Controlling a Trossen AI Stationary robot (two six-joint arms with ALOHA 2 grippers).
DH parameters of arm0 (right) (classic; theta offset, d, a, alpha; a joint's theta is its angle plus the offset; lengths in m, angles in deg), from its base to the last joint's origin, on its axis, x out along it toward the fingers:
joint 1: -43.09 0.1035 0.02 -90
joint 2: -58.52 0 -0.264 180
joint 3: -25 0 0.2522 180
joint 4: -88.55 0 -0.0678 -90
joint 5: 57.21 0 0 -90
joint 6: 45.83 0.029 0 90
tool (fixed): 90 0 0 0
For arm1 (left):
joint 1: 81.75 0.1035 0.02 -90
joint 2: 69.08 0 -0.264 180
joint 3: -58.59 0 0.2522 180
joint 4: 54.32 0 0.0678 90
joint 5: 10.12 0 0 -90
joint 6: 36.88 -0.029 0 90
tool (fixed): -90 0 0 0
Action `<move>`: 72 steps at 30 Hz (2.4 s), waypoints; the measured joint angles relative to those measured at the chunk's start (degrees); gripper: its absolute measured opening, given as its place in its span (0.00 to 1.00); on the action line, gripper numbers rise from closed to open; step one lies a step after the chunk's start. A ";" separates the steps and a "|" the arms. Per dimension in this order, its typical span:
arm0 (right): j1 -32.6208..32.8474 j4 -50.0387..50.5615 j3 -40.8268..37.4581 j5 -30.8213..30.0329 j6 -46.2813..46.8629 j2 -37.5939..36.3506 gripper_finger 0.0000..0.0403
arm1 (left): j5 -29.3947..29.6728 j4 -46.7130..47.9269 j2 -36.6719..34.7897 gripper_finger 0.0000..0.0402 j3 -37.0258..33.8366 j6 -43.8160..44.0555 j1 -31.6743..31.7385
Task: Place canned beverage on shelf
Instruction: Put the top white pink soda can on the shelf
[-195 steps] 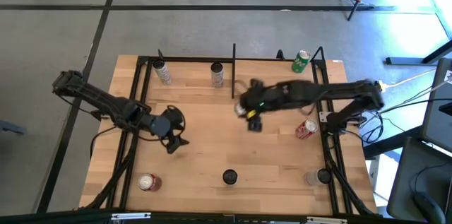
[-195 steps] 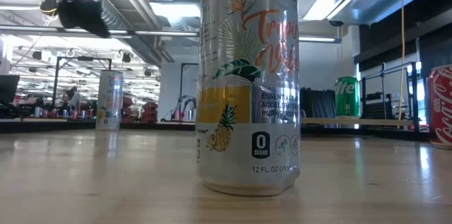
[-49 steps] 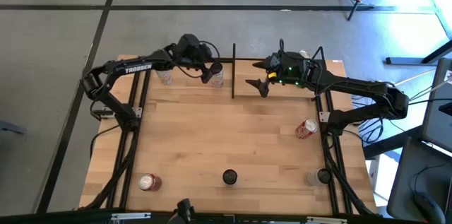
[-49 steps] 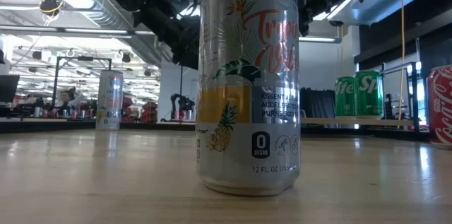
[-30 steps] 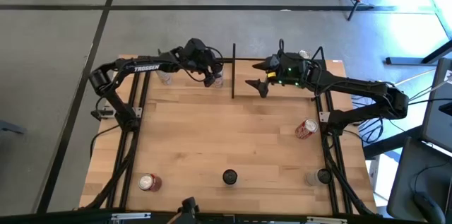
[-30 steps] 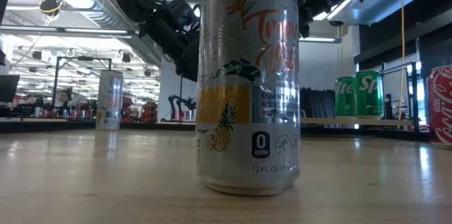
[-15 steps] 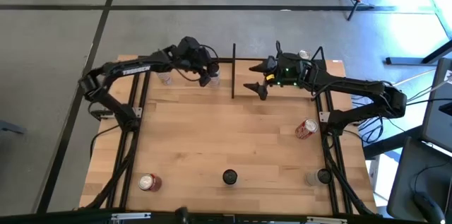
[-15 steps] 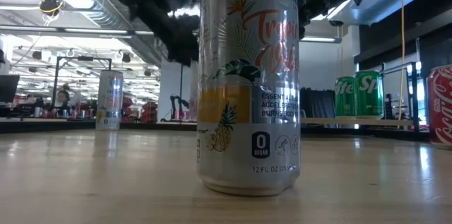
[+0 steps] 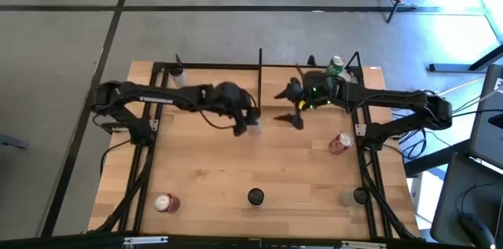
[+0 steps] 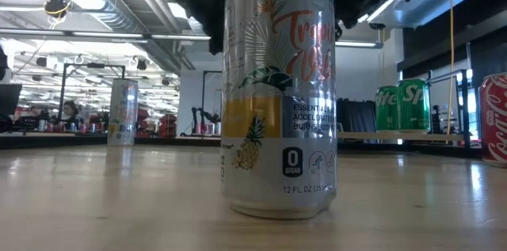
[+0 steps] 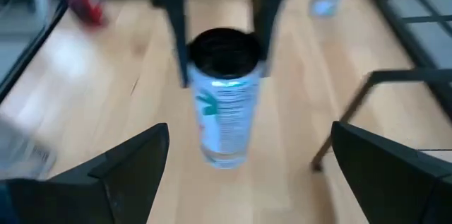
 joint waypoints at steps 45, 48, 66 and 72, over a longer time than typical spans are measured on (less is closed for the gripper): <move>16.12 -12.59 -0.04 -16.70 10.48 16.08 0.94 | 7.35 25.12 -20.24 0.81 0.11 4.38 -10.32; 16.12 -13.76 -0.04 -16.04 12.46 16.65 0.90 | 7.98 24.88 -20.41 0.81 0.11 4.66 -11.37; 12.78 11.30 7.65 -16.57 11.41 2.08 0.52 | 3.23 24.80 -25.29 0.81 0.04 8.83 -12.07; 1.01 20.66 12.70 -16.92 3.26 -4.54 0.52 | 6.65 22.35 -25.13 0.81 0.04 8.93 -12.04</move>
